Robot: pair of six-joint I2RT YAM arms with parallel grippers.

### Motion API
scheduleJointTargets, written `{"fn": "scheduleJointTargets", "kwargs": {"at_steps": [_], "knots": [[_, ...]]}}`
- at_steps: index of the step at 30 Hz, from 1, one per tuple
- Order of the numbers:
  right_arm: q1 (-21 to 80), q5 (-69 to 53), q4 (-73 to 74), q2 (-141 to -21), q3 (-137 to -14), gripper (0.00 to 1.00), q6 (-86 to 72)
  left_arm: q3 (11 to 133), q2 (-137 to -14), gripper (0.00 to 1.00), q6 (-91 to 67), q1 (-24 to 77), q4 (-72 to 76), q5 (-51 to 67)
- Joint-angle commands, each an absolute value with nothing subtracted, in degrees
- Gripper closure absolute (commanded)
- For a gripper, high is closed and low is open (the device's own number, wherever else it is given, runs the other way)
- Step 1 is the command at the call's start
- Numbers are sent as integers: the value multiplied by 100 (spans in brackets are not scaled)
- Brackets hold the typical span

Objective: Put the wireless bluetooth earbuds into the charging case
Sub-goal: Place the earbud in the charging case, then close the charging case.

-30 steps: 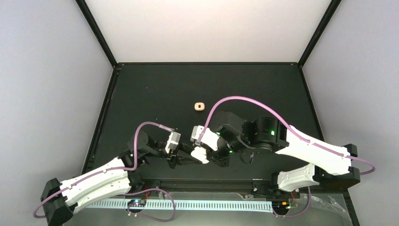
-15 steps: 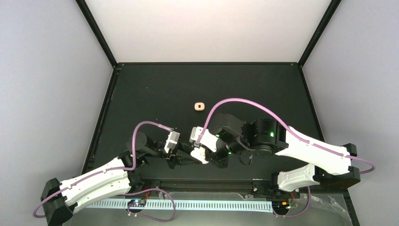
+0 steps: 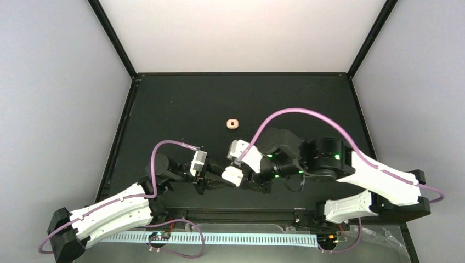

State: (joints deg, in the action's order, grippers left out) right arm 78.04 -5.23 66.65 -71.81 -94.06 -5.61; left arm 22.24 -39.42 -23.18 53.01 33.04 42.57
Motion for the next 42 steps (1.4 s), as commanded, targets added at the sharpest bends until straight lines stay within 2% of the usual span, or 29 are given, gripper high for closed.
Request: {"fn": "scheduleJointTargets", "kwargs": {"at_steps": [1, 6, 10, 16, 30, 42], "knots": [[7831, -127, 6550, -6727, -9881, 56, -655, 2242, -3946, 98, -2316, 5334, 3579, 4172], [7637, 1130, 6026, -6290, -9436, 50, -880, 2248, -3925, 98, -2319, 5335, 3579, 4162], [7351, 1410, 5637, -6327, -8921, 48, -1210, 2290, -3898, 98, -2326, 5343, 3586, 4170], [7344, 1240, 5416, -6727, -8820, 48, -1260, 2355, -3844, 98, -2310, 5352, 3538, 4186], [7347, -18, 5238, -6894, -8730, 48, -1108, 2338, -3728, 98, -2259, 5361, 3461, 4038], [7309, 842, 5038, -6561, -8366, 48, -1298, 2348, -3627, 99, -2215, 5362, 3293, 3747]]}}
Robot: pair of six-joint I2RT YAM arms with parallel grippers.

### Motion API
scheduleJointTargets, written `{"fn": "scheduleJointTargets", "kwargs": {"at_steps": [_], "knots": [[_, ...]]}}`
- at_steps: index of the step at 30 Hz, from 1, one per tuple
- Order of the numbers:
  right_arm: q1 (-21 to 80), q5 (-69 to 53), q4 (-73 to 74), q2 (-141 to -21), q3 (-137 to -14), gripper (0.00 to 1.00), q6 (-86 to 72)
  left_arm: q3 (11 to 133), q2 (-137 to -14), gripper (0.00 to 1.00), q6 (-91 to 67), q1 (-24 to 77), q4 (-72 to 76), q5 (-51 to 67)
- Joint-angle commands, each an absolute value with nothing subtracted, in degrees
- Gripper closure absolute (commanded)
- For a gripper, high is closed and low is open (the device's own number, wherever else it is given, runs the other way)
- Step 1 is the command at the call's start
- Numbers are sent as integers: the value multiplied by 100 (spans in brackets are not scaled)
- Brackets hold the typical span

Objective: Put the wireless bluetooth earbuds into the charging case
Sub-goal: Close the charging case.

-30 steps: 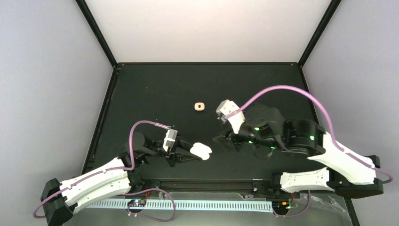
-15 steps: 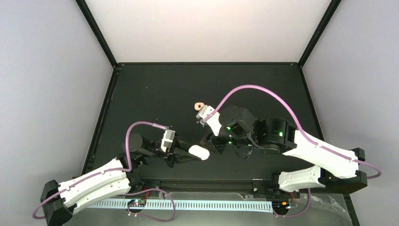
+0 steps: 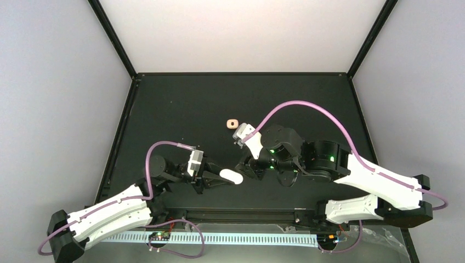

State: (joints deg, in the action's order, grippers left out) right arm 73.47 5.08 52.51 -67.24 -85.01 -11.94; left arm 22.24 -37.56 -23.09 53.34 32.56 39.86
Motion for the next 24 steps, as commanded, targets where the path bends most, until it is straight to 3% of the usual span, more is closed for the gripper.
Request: {"fn": "scheduleJointTargets", "kwargs": {"at_steps": [1, 8, 19, 24], "knots": [[7312, 764, 5055, -6578, -8358, 48, -1273, 2359, -3626, 98, -2207, 5361, 3289, 3695], [7314, 330, 5081, -6727, -8353, 49, -1139, 2575, -3865, 98, -2229, 5366, 3119, 3486], [7628, 1115, 5337, -7164, -8348, 52, -1196, 2817, -3952, 98, -2459, 5361, 3066, 2858], [7110, 1099, 4766, -6719, -7865, 41, -1620, 2652, -3877, 98, -2384, 5361, 2712, 2093]]}}
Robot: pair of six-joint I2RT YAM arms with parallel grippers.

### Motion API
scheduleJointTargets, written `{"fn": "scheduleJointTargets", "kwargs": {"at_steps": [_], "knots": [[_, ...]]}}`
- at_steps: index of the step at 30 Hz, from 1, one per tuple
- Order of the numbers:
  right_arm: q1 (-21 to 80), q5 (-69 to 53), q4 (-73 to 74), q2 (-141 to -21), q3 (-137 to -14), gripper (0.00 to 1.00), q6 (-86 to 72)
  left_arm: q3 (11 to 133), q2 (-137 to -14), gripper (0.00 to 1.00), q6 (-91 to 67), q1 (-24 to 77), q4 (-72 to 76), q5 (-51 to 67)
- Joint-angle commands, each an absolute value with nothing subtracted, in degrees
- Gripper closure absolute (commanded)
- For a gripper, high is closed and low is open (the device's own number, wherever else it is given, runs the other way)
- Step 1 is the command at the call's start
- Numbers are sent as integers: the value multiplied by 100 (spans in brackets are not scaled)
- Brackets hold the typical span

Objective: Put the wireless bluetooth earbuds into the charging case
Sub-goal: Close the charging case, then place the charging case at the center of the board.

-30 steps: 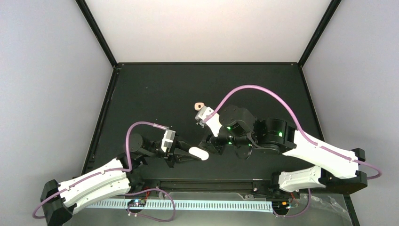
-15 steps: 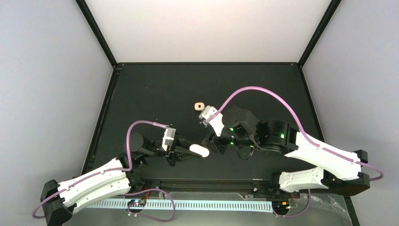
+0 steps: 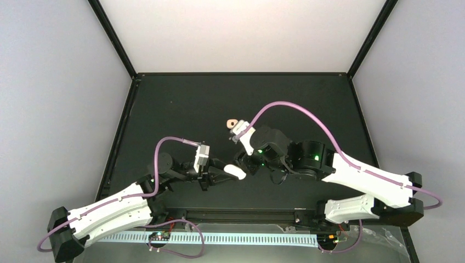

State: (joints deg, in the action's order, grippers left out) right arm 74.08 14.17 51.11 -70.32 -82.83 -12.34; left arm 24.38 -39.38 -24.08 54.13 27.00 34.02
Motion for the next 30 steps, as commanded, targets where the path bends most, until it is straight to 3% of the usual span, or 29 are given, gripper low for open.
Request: {"fn": "scheduleJointTargets", "kwargs": {"at_steps": [1, 10, 19, 28, 30], "knots": [[6840, 948, 4559, -6552, -7658, 38, -1731, 2587, -3876, 98, -2410, 5355, 2681, 1877], [4671, 271, 2823, -5256, -5397, 25, -2725, 2472, -4749, 98, -2799, 5049, 2156, 147], [4552, 1290, 2451, -4180, -4142, 23, -2988, 3254, -7594, 98, -3935, 3291, 1682, 1137], [4538, 1472, 2811, -3556, -4184, 19, -2762, 3804, -9193, 98, -4055, 2834, 1549, 1255], [4544, 1476, 2871, -3510, -4228, 18, -2714, 3865, -9378, 91, -4031, 2811, 1422, 1237]]}}
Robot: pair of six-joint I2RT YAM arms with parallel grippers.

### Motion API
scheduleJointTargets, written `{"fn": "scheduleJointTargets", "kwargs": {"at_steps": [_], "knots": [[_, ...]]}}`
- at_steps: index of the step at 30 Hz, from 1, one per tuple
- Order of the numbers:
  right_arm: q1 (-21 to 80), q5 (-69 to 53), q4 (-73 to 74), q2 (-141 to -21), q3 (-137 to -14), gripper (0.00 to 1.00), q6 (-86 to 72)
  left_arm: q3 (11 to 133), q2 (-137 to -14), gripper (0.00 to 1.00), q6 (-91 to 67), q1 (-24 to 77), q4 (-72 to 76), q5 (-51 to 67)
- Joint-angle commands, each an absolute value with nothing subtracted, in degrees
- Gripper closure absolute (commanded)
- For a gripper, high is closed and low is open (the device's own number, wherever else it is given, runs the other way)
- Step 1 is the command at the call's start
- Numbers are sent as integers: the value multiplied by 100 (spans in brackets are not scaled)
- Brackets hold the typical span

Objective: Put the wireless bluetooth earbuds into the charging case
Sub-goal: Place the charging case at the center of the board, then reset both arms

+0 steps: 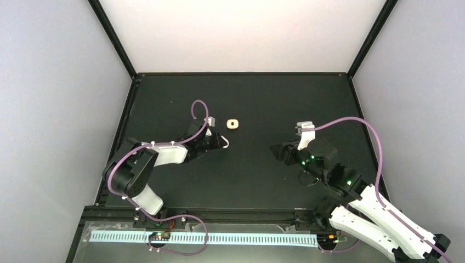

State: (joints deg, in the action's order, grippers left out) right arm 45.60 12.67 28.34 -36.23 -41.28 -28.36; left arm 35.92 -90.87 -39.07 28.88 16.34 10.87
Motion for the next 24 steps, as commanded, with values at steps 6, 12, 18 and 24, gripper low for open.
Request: {"fn": "scheduleJointTargets", "kwargs": {"at_steps": [6, 12, 18, 24], "knots": [[4538, 1568, 3009, -3463, -4446, 16, -2568, 3851, -9494, 44, -3991, 2799, 1147, 1095], [4543, 1729, 2993, -3429, -4596, 4, -2494, 3986, -8726, 1, -4011, 2803, -123, 319], [4541, 2920, 2848, -3384, -4545, 0, -3060, 4484, -7402, 1, -4243, 2842, -2288, -1158], [4537, 3769, 2529, -3185, -4255, 0, -3197, 4301, -5861, 1, -3906, 2917, -2604, -1397]]}}
